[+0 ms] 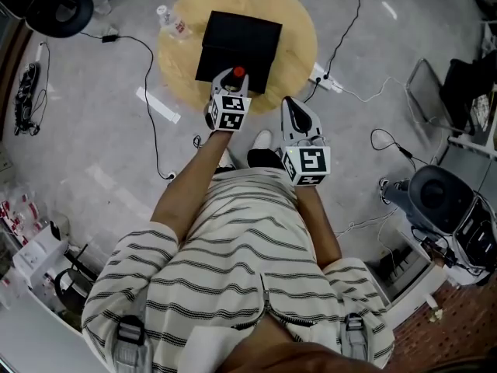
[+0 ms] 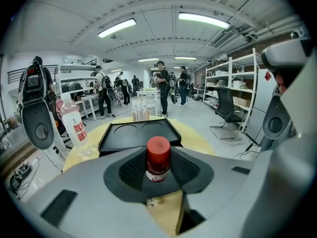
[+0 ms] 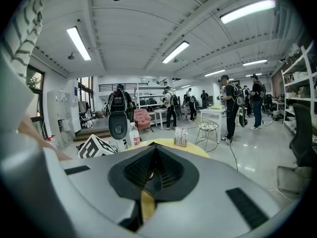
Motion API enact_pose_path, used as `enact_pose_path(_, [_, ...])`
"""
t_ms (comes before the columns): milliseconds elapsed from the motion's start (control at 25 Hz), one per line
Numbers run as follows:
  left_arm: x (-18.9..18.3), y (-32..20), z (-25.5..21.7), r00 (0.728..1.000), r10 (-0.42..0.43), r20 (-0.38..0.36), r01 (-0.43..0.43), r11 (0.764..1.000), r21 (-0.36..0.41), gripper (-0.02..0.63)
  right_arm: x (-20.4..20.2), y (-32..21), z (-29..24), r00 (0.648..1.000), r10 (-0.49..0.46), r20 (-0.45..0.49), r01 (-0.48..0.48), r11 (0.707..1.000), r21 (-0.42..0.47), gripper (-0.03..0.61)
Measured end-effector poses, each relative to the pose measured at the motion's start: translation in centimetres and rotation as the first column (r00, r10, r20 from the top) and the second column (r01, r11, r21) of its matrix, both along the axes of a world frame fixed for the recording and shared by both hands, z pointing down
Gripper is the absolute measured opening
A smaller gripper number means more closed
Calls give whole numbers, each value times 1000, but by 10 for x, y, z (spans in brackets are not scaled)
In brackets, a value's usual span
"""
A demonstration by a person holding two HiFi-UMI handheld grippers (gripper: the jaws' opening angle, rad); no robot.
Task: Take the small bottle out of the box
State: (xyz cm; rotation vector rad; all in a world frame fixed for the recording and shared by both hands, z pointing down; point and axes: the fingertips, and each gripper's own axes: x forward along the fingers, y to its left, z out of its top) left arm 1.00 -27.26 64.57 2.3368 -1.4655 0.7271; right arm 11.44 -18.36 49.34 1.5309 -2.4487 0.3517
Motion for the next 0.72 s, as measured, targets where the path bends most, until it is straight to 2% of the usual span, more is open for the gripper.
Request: enact_pose_path(720, [-4, 20, -51, 998, 37, -47, -34, 997, 75, 149, -7, 17, -14, 999, 32, 9, -32, 999, 28, 17])
